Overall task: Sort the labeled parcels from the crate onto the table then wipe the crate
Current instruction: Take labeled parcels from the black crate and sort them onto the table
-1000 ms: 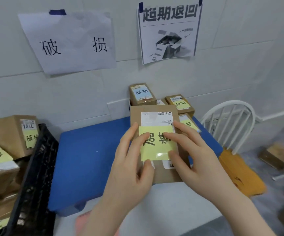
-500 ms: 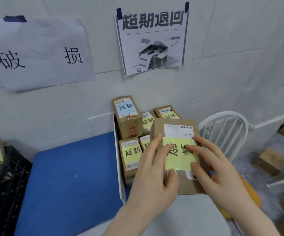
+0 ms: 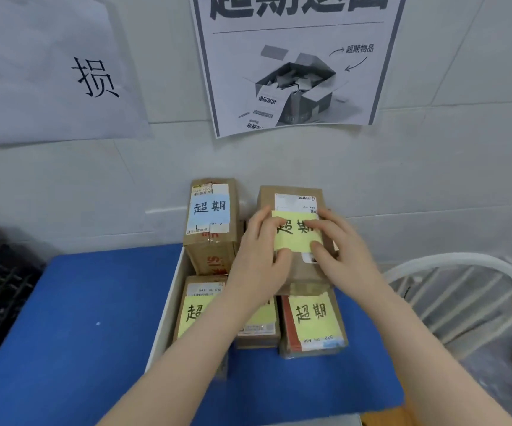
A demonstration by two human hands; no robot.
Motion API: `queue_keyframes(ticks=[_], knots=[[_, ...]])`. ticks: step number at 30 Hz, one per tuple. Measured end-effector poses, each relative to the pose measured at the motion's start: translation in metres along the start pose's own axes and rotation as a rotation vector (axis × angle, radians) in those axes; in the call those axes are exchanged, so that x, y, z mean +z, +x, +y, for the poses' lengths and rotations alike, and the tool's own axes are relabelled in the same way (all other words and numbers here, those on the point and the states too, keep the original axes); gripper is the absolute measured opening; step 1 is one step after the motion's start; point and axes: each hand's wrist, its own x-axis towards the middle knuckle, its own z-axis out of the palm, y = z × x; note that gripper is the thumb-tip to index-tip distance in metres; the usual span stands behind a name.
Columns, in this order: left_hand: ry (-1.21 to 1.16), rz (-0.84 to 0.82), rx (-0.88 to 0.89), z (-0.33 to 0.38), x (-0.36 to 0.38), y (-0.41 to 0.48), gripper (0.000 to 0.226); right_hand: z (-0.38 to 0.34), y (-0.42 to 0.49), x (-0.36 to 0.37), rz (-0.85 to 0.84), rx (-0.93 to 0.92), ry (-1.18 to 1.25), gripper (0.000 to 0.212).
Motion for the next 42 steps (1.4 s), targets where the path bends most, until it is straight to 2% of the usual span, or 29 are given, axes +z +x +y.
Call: queue_keyframes(ticks=[4,8,16,23,27,30,33,37,42], knots=[[0.068,0.012,-0.111,-0.016,0.014,0.026,0.043,0.027,0.040,0.022,-0.085,-0.007,-0.024,0.038],[0.116,0.030,-0.170,-0.025,0.024,0.040,0.040,0.042,0.058,0.035,-0.092,-0.005,-0.001,0.032],[0.389,0.042,-0.263,-0.019,0.027,0.051,0.041,0.040,0.082,0.050,-0.139,-0.013,-0.071,0.032],[0.408,-0.008,-0.252,-0.007,0.016,0.044,0.049,0.036,0.079,0.058,-0.121,0.004,-0.068,0.033],[0.334,0.067,-0.102,0.018,-0.011,0.014,0.047,0.028,0.071,0.048,-0.167,-0.029,-0.106,0.036],[0.354,0.182,-0.069,0.020,-0.059,-0.023,0.041,-0.001,0.066,0.035,-0.005,-0.036,-0.128,0.039],[0.487,0.235,-0.216,-0.001,-0.115,-0.064,0.043,-0.063,0.055,0.046,0.023,-0.259,-0.191,0.038],[0.782,0.108,-0.546,-0.040,-0.177,-0.132,0.050,-0.155,0.019,0.107,-0.203,-0.513,-0.291,0.036],[0.821,0.076,-0.688,-0.087,-0.248,-0.232,0.050,-0.232,-0.044,0.220,-0.477,-0.608,-0.401,0.039]])
